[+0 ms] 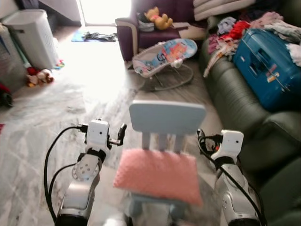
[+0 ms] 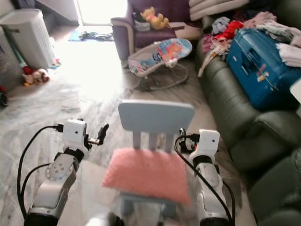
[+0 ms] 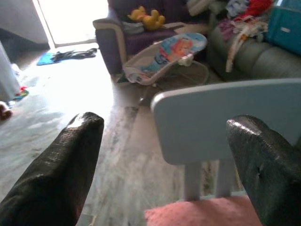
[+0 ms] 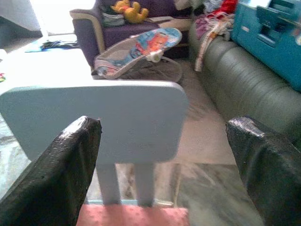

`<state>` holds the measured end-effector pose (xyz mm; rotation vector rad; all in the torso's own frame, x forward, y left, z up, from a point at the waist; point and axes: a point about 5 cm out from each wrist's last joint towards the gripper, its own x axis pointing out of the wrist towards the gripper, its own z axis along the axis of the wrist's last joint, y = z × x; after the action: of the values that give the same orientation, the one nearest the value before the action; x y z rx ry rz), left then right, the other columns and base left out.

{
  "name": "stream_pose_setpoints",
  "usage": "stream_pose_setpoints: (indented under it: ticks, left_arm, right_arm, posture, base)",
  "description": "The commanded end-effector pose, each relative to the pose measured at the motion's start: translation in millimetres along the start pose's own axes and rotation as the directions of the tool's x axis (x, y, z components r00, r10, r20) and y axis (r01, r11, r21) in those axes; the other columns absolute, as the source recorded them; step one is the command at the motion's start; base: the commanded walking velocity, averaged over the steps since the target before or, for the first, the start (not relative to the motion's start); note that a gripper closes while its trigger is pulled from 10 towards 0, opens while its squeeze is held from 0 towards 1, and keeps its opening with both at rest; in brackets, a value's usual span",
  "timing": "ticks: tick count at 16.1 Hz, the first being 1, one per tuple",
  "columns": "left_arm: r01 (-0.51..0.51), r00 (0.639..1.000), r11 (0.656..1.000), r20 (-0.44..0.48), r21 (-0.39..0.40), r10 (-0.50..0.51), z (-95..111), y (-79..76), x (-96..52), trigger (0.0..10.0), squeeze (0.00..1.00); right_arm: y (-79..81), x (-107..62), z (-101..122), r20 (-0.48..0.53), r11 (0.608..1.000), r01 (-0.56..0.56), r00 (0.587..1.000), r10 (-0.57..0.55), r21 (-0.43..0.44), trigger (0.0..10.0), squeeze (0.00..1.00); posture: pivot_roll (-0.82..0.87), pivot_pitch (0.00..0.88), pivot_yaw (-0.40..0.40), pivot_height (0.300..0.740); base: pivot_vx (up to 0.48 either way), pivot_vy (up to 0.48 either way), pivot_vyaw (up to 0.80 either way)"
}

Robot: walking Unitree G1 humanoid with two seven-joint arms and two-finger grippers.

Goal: Move the pillow to the sofa

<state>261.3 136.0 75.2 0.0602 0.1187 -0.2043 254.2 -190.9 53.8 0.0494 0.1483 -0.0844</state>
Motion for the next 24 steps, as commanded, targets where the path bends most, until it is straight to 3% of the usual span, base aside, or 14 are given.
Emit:
stream_pose_setpoints:
  ticks: [1,10,14,17,24]
  left_arm:
    - [0.023,1.0,1.0,0.014,0.01,-0.023,3.4,-5.7,0.7,10.0,0.0]
    - [0.016,1.0,0.999,0.014,0.034,-0.017,3.4,-6.6,1.7,10.0,0.0]
    - [-0.005,1.0,1.0,0.022,0.027,0.004,3.3,-5.2,1.0,10.0,0.0]
    - [-0.002,1.0,0.998,0.023,0.07,0.001,4.4,-3.9,1.0,10.0,0.0]
    - [-0.007,1.0,0.999,0.019,0.044,0.006,3.3,-3.3,0.6,10.0,0.0]
  right_arm:
    - [-4.3,-0.6,0.9,0.002,1.0,0.014,1.0,-0.014,0.0,10.0,0.0]
    - [-3.6,1.6,1.0,-0.001,1.0,0.015,1.0,-0.015,0.0,10.0,0.0]
    - [-3.4,1.2,0.5,0.0,1.0,0.017,1.0,-0.017,0.005,10.0,0.0]
    - [-3.4,1.1,-0.3,-0.001,1.0,0.016,1.0,-0.016,0.005,10.0,0.0]
    - [-3.0,1.4,-0.8,-0.002,1.0,0.013,1.0,-0.013,0.004,10.0,0.0]
  posture:
    - [0.03,0.0,-0.009,0.74]
    - [0.03,0.0,-0.008,0.74]
    - [0.03,0.0,-0.005,0.74]
    - [0.04,0.0,-0.004,0.74]
    - [0.04,0.0,-0.001,0.74]
  base:
    - [0.0,0.0,0.0]
    - [0.0,0.0,0.0]
    - [0.0,0.0,-0.48]
    - [0.0,0.0,0.0]
    - [0.0,-0.087,0.0]
